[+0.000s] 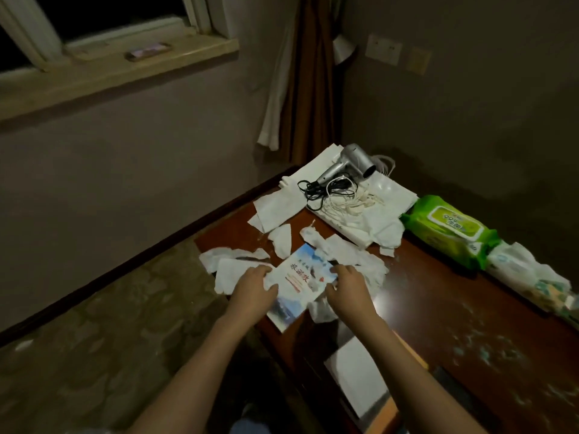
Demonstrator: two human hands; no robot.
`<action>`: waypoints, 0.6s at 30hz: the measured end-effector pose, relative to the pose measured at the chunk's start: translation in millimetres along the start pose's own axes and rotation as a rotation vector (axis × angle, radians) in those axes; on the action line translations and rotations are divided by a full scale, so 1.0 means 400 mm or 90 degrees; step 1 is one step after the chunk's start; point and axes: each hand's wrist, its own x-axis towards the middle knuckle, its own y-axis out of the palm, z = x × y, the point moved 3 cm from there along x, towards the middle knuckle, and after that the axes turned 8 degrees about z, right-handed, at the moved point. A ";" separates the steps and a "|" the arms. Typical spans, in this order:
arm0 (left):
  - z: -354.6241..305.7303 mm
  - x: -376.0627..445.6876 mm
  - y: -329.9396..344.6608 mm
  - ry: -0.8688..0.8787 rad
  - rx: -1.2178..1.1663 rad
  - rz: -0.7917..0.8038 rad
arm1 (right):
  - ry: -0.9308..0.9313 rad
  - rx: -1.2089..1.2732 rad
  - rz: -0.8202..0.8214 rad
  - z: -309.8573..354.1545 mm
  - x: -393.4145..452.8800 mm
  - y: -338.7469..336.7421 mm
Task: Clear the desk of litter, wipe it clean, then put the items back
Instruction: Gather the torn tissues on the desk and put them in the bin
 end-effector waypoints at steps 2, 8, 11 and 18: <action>0.064 0.074 -0.044 -0.007 0.034 -0.026 | 0.008 -0.014 -0.002 0.048 0.056 0.032; 0.233 0.245 -0.106 -0.112 0.242 0.092 | 0.079 -0.013 0.009 0.157 0.190 0.118; 0.267 0.295 -0.086 -0.108 0.269 0.159 | 0.123 -0.001 -0.011 0.180 0.213 0.151; 0.248 0.329 -0.042 -0.023 0.362 0.112 | 0.185 -0.009 -0.001 0.162 0.260 0.181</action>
